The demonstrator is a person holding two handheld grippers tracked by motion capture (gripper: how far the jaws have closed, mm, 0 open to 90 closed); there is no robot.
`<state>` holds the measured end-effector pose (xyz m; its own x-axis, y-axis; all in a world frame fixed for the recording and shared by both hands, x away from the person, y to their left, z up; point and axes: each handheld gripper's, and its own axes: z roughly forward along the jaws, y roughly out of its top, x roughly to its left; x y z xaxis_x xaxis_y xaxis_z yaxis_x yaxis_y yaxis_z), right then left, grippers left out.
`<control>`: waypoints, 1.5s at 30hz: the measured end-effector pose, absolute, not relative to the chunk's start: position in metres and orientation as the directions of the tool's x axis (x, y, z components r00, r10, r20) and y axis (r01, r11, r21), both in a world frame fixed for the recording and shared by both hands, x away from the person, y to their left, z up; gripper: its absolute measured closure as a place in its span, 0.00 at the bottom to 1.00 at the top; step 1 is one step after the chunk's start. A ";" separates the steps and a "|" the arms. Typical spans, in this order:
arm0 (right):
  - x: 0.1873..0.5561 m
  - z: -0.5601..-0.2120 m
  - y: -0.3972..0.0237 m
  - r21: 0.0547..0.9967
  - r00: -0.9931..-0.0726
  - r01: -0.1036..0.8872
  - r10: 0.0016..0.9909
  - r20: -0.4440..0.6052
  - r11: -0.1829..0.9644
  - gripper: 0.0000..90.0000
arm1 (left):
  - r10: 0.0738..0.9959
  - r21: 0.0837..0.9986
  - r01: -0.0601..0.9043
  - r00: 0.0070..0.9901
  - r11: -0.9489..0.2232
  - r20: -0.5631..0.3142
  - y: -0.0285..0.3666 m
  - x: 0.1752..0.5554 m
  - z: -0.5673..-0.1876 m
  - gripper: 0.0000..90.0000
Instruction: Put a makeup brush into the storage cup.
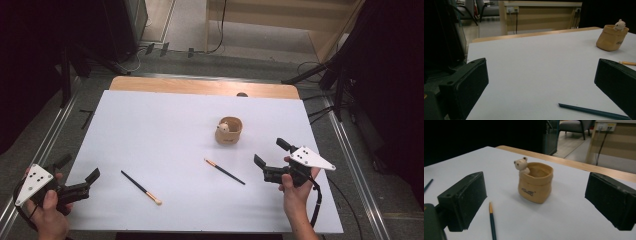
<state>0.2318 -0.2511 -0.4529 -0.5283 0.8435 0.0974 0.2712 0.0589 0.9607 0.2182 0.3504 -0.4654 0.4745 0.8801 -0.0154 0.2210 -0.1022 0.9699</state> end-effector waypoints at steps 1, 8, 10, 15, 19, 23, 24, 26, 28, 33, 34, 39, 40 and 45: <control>0.235 -0.452 -0.248 0.960 -0.532 0.273 0.841 0.099 0.060 0.04 | 0.880 0.970 0.221 0.475 -0.102 -0.015 0.350 0.218 -0.465 0.00; 0.251 -0.450 -0.229 0.953 -0.566 0.293 0.818 0.105 0.081 0.00 | 0.881 0.970 0.224 0.473 -0.095 -0.023 0.352 0.218 -0.466 0.00; 0.255 -0.449 -0.225 0.948 -0.570 0.304 0.815 0.103 0.093 0.00 | 0.880 0.970 0.226 0.474 -0.094 -0.025 0.353 0.218 -0.466 0.00; 0.263 -0.446 -0.215 0.938 -0.587 0.322 0.804 0.092 0.127 0.00 | 0.880 0.970 0.227 0.474 -0.093 -0.027 0.353 0.219 -0.466 0.00; 0.268 -0.445 -0.209 0.927 -0.603 0.340 0.794 0.082 0.162 0.00 | 0.880 0.969 0.227 0.474 -0.093 -0.027 0.353 0.219 -0.466 0.00; 0.273 -0.444 -0.203 0.908 -0.619 0.365 0.782 0.071 0.207 0.00 | 0.880 0.970 0.226 0.475 -0.094 -0.026 0.353 0.219 -0.466 0.00; 0.276 -0.444 -0.199 0.897 -0.629 0.377 0.775 0.065 0.231 0.00 | 0.880 0.969 0.227 0.474 -0.094 -0.026 0.353 0.219 -0.466 0.00; 0.278 -0.445 -0.196 0.886 -0.643 0.391 0.763 0.068 0.251 0.00 | 0.879 0.969 0.227 0.475 -0.095 -0.025 0.353 0.219 -0.467 0.00; 0.279 -0.445 -0.194 0.877 -0.649 0.401 0.757 0.070 0.263 0.00 | 0.879 0.968 0.228 0.476 -0.101 -0.020 0.353 0.219 -0.466 0.00; 0.286 -0.449 -0.185 0.839 -0.673 0.437 0.736 0.067 0.324 0.00 | 0.878 0.968 0.226 0.479 -0.109 -0.012 0.352 0.219 -0.466 0.00; 0.287 -0.450 -0.183 0.831 -0.672 0.447 0.737 0.069 0.330 0.00 | 0.878 0.968 0.227 0.478 -0.109 -0.013 0.351 0.219 -0.467 0.00; 0.295 -0.454 -0.173 0.767 -0.692 0.500 0.718 0.075 0.402 0.00 | 0.878 0.967 0.229 0.479 -0.113 -0.011 0.351 0.219 -0.467 0.00; 0.296 -0.454 -0.171 0.750 -0.694 0.512 0.716 0.074 0.419 0.00 | 0.878 0.967 0.228 0.479 -0.114 -0.010 0.351 0.219 -0.467 0.00; 0.303 -0.457 -0.166 0.680 -0.692 0.562 0.718 0.076 0.470 0.00 | 0.878 0.966 0.230 0.478 -0.114 -0.010 0.351 0.219 -0.467 0.00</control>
